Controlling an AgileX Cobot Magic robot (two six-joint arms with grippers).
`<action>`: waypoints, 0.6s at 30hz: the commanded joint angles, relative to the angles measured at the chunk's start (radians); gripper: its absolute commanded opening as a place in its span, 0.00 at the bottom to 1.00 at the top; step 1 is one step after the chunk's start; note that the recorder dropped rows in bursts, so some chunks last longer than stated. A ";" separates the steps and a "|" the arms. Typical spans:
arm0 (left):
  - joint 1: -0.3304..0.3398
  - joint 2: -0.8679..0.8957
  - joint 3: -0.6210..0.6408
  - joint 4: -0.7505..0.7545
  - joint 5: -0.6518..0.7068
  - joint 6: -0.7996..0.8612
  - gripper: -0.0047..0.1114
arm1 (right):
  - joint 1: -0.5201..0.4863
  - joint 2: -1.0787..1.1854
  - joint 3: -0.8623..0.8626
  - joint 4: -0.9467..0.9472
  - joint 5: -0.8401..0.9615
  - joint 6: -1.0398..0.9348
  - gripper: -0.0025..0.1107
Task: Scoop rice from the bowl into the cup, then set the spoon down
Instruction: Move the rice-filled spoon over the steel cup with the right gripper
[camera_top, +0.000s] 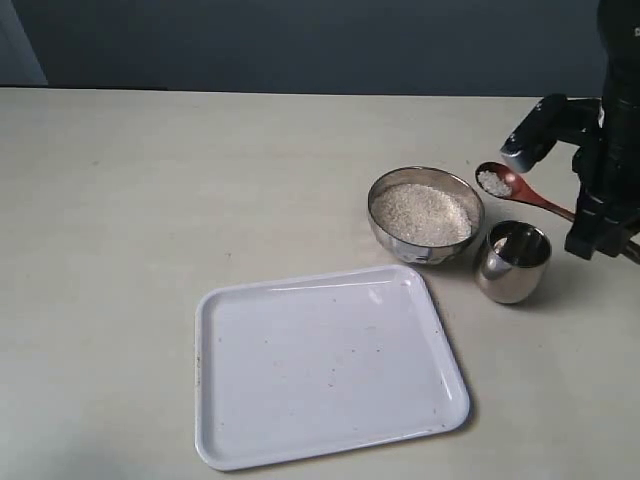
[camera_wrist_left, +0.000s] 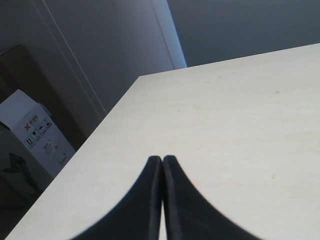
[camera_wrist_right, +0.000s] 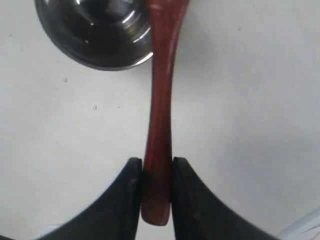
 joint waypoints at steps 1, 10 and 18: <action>-0.004 -0.005 -0.002 -0.004 -0.011 -0.007 0.04 | -0.011 -0.033 0.053 0.016 -0.002 -0.006 0.01; -0.004 -0.005 -0.002 -0.004 -0.011 -0.007 0.04 | -0.011 -0.060 0.123 -0.025 -0.002 -0.003 0.01; -0.004 -0.005 -0.002 -0.004 -0.011 -0.007 0.04 | -0.011 -0.064 0.123 -0.094 -0.002 0.020 0.01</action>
